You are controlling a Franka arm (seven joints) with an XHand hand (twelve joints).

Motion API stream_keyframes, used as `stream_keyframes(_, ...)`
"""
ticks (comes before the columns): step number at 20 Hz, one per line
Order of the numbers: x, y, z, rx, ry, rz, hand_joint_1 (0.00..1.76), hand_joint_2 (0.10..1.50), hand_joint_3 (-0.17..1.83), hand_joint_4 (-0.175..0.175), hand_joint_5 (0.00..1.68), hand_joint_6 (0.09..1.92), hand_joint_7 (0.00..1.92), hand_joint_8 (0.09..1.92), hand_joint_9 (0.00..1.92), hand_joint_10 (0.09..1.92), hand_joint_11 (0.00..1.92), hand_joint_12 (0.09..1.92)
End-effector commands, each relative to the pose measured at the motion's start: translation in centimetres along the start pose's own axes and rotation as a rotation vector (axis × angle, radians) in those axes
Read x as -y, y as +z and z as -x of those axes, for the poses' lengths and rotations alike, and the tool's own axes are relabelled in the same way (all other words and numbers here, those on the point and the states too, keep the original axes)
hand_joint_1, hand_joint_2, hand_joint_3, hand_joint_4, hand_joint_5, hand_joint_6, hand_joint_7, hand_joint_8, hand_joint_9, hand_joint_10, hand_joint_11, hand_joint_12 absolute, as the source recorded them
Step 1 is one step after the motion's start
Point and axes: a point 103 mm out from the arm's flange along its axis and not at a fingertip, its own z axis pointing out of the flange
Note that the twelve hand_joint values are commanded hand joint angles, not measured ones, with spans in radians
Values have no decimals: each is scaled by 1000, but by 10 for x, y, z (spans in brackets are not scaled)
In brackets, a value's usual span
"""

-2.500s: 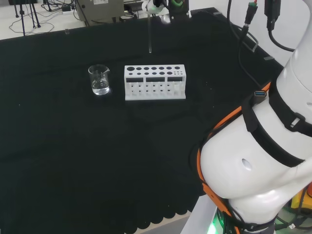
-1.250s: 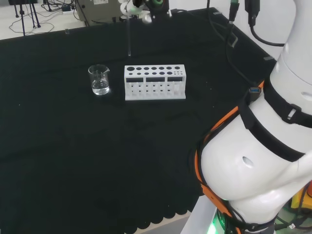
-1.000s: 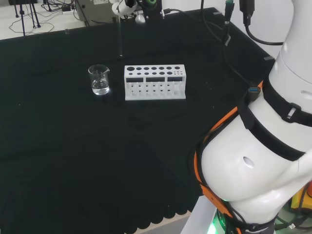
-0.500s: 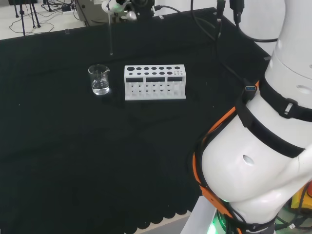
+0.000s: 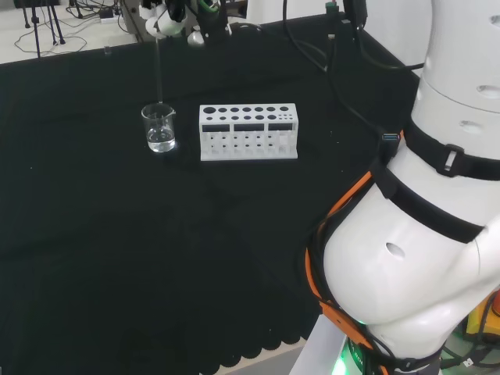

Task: Stir in the beaker to the left of the white test tube rack with the glass rod.

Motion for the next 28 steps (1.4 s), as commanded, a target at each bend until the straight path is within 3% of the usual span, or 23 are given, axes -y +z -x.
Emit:
stream_keyframes(1, -4, 5, -4, -27, -21, -3, 1319, 688, 624, -175, 1210, 477, 1315, 863, 1766, 611, 1267, 727)
stream_keyframes(4, -6, 11, -2, -49, -45, -6, 1319, 688, 623, -175, 1210, 477, 1315, 863, 1766, 612, 1267, 726)
stream_keyframes(11, -17, 28, 2, -58, -38, -33, 1319, 689, 622, -175, 1211, 475, 1315, 862, 1766, 612, 1266, 725)
stream_keyframes(17, -26, 49, 4, -68, -62, -69, 1319, 689, 621, -175, 1211, 473, 1315, 861, 1766, 613, 1266, 725)
stream_keyframes(28, -23, 84, 6, -58, -64, -130, 1319, 689, 621, -175, 1213, 471, 1316, 859, 1766, 615, 1266, 725)
